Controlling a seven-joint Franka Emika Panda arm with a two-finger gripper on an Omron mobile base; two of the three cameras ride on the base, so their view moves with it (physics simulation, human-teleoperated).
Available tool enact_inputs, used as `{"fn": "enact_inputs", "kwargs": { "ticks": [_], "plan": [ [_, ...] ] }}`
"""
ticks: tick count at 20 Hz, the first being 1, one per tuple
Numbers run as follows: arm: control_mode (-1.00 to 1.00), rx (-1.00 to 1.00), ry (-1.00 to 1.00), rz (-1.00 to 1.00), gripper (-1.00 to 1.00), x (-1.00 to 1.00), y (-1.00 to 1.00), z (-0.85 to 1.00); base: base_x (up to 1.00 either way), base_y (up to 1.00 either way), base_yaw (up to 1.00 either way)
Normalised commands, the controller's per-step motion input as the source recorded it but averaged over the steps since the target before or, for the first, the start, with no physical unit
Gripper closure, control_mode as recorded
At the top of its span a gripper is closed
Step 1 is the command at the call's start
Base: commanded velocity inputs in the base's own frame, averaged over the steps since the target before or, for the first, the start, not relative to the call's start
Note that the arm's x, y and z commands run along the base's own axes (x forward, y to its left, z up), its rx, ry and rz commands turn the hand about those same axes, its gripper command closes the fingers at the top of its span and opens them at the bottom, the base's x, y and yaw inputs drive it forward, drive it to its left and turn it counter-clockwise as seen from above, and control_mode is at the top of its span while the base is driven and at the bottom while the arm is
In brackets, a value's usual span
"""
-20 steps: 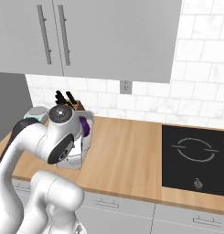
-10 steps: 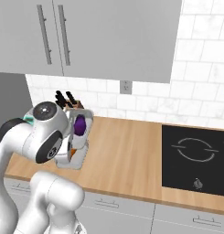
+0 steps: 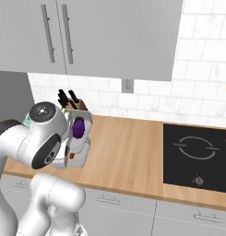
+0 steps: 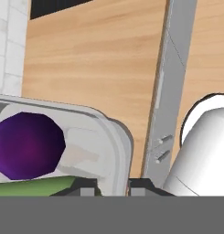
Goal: Take the meat container that has the chicken drumstick and place it on the second highest rack of the freezer. Then take the vegetable container that has the corn and eggplant and place it on the highest rack of the freezer.
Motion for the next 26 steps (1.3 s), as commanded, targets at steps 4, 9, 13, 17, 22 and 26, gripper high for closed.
{"fn": "enact_inputs", "kwargs": {
  "ticks": [4, 9, 13, 17, 22, 26],
  "plan": [
    [1.0, 0.0, 0.0, 0.0, 1.0, 0.0, 0.0, 0.0, -0.96, 0.02, 0.01],
    [1.0, 0.0, 0.0, 0.0, 1.0, 0.0, 0.0, 0.0, -1.0, 0.35, 0.09],
    [1.0, 0.0, 0.0, 0.0, 1.0, 0.0, 0.0, 0.0, -0.93, 0.73, 0.14],
    [1.0, 0.0, 0.0, 0.0, 1.0, 0.0, 0.0, 0.0, -0.16, 0.99, 0.14],
    [1.0, 0.0, 0.0, 0.0, 1.0, 0.0, 0.0, 0.0, 0.0, 0.98, 0.07],
    [1.0, 0.0, 0.0, 0.0, 1.0, 0.0, 0.0, 0.0, -0.23, 1.0, 0.06]
  ]
}}
